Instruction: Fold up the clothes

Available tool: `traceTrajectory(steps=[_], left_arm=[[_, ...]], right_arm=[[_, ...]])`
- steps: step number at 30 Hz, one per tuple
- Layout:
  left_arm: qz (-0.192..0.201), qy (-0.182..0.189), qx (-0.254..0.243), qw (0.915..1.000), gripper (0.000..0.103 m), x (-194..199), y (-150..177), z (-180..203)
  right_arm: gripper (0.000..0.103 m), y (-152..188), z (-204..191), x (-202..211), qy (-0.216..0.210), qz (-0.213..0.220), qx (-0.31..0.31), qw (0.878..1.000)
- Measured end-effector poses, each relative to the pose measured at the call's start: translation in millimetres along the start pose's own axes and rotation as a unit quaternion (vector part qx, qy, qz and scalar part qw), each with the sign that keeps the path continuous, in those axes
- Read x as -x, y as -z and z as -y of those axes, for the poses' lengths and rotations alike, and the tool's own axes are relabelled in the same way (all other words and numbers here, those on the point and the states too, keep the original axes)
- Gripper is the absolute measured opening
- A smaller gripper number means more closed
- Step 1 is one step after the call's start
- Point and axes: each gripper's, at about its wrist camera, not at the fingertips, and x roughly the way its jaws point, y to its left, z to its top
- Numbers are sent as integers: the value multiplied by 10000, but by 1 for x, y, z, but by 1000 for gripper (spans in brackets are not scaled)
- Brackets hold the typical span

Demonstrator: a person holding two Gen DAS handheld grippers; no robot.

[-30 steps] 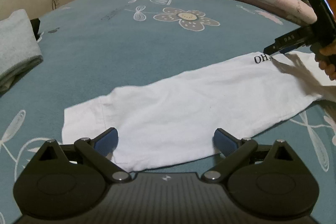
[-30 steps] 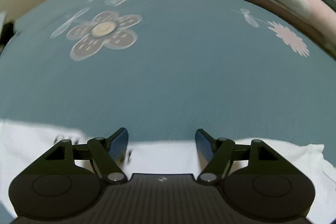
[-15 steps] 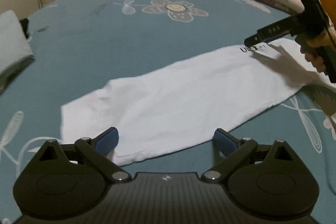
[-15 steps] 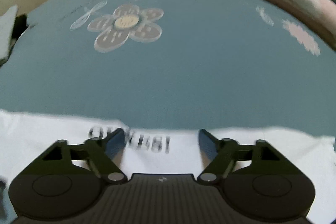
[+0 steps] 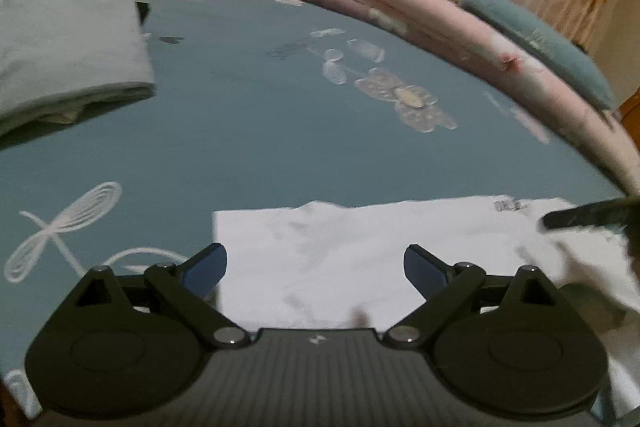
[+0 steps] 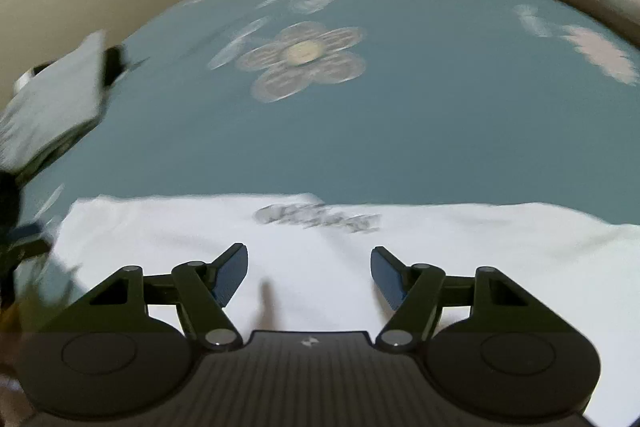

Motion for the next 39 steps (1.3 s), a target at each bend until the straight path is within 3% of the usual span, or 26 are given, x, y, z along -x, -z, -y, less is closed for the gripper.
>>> traceTrajectory(steps=[4, 7, 10, 14, 17, 23, 25, 27, 30, 35, 37, 39], left_arm=[[105, 226, -158, 9996, 95, -9, -3, 13], [137, 286, -284, 9991, 95, -25, -5, 18], [-238, -37, -207, 9995, 94, -55, -5, 11], [-204, -463, -208, 9985, 95, -51, -5, 6], [-165, -405, 46, 9990, 95, -41, -7, 1], [2, 167, -228, 9996, 96, -45, -11, 23], [-353, 29, -320, 9989, 96, -61, -7, 24], [-299, -288, -738, 9964, 96, -61, -2, 36], [-286, -438, -1183, 9916, 96, -52, 1, 62], [0, 536, -1909, 9801, 96, -36, 1, 122], [6, 975, -2139, 9720, 96, -39, 3, 147], [-49, 1112, -2360, 9654, 96, -49, 9, 165]], right_arm=[[77, 10, -28, -30, -189, -401, 186, 9988], [82, 22, -50, -32, 47, -413, 530, 9977], [81, 34, -61, -24, -11, -622, 613, 9962], [80, 48, -63, 0, -119, -763, 545, 9955], [80, 52, -58, 22, -141, -631, 440, 9969], [80, 52, -37, 82, 189, 95, 336, 9992], [81, 53, -22, 105, 335, 387, 219, 9984], [81, 56, -5, 116, 516, 521, 40, 9973], [81, 62, 19, 117, 651, 549, -125, 9963], [79, 45, 56, 91, 789, 690, -393, 9937], [71, 30, 75, 74, 892, 723, -524, 9920], [67, 19, 93, 55, 1273, 610, -647, 9879]])
